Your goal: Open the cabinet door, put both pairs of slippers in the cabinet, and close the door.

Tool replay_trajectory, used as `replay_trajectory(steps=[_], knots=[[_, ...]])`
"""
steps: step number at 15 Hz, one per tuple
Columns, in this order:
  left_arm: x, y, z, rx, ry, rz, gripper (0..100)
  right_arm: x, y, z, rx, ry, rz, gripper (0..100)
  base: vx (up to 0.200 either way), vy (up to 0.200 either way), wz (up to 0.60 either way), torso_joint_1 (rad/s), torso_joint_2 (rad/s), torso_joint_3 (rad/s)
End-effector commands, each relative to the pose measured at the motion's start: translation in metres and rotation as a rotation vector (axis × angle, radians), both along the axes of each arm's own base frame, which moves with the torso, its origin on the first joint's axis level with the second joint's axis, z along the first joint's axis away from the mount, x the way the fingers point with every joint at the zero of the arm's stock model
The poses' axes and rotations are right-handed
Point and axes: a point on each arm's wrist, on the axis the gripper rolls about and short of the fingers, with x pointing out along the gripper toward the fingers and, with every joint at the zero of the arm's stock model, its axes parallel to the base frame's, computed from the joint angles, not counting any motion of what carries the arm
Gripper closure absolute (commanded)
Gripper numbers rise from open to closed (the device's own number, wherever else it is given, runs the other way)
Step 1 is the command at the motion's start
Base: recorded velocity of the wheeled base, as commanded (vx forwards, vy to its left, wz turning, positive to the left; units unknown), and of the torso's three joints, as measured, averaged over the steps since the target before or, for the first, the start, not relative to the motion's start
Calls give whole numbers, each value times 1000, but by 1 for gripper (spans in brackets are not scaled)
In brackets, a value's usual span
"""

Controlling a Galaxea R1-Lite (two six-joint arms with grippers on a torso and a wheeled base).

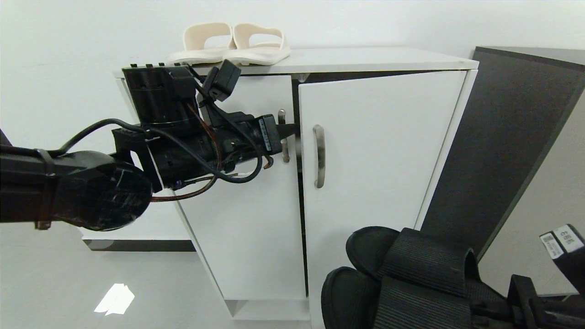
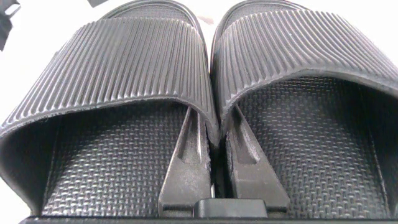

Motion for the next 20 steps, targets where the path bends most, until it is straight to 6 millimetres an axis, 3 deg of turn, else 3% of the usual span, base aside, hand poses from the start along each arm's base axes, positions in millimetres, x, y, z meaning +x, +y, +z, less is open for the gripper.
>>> replay_trajectory(steps=[1, 5, 8, 12, 13, 14, 16, 20], knots=[[7, -5, -9, 11, 23, -2, 100, -3, 0, -1, 1, -1, 17, 100, -200, 0, 0, 2, 12, 2], [-9, -7, -8, -26, 33, -31, 100, -8, 0, -3, -4, 3, 45, 100, -200, 0, 0, -2, 1, 2], [-50, -23, 1, -40, 12, -141, 100, -10, 0, -5, -9, 7, 55, 100, -200, 0, 0, 4, 4, 2], [-60, -26, 6, -49, 0, -155, 100, -11, 0, -6, -9, 7, 55, 100, -200, 0, 0, 5, 5, 5], [-55, -25, 6, -49, -1, -142, 100, -11, 0, -6, -9, 7, 55, 100, 0, 0, 0, 0, 0, 0], [-36, -25, 2, -42, 6, -105, 100, -11, 0, -6, -10, 8, 55, 100, 0, 0, 0, 0, 0, 0], [10, -41, -11, -33, 21, -68, 100, -11, 0, -6, -11, 9, 55, 100, 0, 0, 0, 0, 0, 0], [84, -87, -42, -42, 7, -27, 100, -11, -1, -5, -7, 6, 55, 100, 0, 0, 0, 0, 0, 0]])
